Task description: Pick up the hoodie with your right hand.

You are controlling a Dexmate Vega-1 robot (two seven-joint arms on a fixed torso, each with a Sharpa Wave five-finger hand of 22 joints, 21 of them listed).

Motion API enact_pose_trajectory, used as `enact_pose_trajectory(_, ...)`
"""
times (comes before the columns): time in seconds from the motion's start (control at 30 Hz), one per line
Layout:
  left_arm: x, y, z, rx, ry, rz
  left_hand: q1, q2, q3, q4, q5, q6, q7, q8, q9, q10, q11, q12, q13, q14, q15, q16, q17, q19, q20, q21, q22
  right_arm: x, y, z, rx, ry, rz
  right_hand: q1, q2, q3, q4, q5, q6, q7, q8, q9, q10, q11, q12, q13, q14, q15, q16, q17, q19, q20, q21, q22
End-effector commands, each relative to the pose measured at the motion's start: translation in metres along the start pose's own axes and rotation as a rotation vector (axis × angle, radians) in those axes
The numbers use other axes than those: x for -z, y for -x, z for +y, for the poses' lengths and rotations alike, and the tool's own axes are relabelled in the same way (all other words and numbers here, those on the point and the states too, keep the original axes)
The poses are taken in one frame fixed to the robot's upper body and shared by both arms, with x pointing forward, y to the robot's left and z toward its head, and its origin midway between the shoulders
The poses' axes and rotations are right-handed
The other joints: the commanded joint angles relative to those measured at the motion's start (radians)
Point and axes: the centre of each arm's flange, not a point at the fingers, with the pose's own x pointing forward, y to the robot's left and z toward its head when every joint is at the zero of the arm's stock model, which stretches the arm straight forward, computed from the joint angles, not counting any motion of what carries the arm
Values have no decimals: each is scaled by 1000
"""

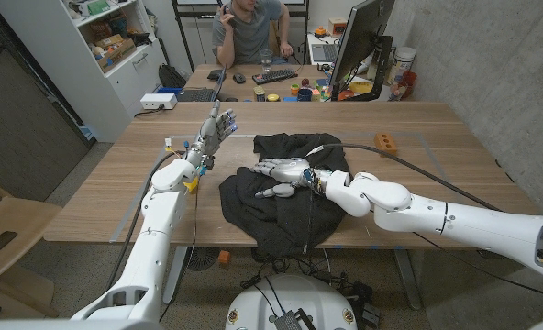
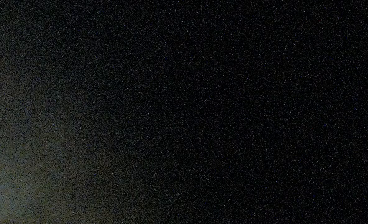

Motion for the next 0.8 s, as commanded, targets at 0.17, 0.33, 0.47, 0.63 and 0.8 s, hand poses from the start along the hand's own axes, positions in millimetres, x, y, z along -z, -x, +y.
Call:
enact_pose_trajectory(0.17, -5, 5, 3, -16, -7, -12, -5, 32, 6, 0, 1, 13, 1, 6, 2, 5, -1, 4, 3, 1, 3, 7, 5, 1, -1, 5, 4, 18, -7, 25, 23, 1, 48, 511, 15, 193, -80, 2, 296, -58, 154, 98, 202, -62, 217, 119, 447, -234, 226, 163, 409, -304, 229, 83)
enact_pose_trajectory(0.33, -7, 3, 3, -13, -10, -16, -5, 32, 6, 0, 1, 16, -1, 7, 2, 6, -1, 4, 3, 1, 2, 7, 5, 1, -1, 5, 4, 21, -2, 24, 81, -19, 44, 814, -21, 150, -63, -10, 438, -53, 304, 263, 312, -117, 481, 370, 663, -256, 513, 493, 438, -407, 498, 245)
enact_pose_trajectory(0.47, -7, 2, 2, -13, -10, -17, -5, 32, 7, 0, 1, 17, -2, 7, 2, 7, 0, 5, 3, 2, 2, 8, 5, 1, 0, 5, 4, 24, 1, 22, 118, -29, 1, 902, 5, 93, -39, 9, 473, -59, 469, 496, 393, -106, 740, 647, 743, -248, 635, 567, 413, -418, 762, 370)
enact_pose_trajectory(0.63, -6, 2, 2, -11, -7, -13, -5, 33, 8, 0, 1, 18, -3, 8, 2, 9, -1, 5, 3, 2, 2, 8, 5, 1, 0, 5, 4, 31, 3, 15, 160, -68, -36, 919, -3, 81, -46, 45, 521, -53, 548, 581, 448, -139, 803, 681, 825, -245, 768, 625, 453, -418, 852, 380)
enact_pose_trajectory(0.8, -6, 1, 2, -13, -6, -14, -5, 33, 9, 0, 1, 21, -3, 9, 2, 9, -1, 5, 3, 1, 2, 8, 5, 1, 0, 5, 4, 41, 4, -2, 173, -92, -69, 935, 2, 84, -47, 77, 510, -48, 569, 617, 433, -148, 822, 709, 834, -244, 827, 665, 485, -418, 889, 372)
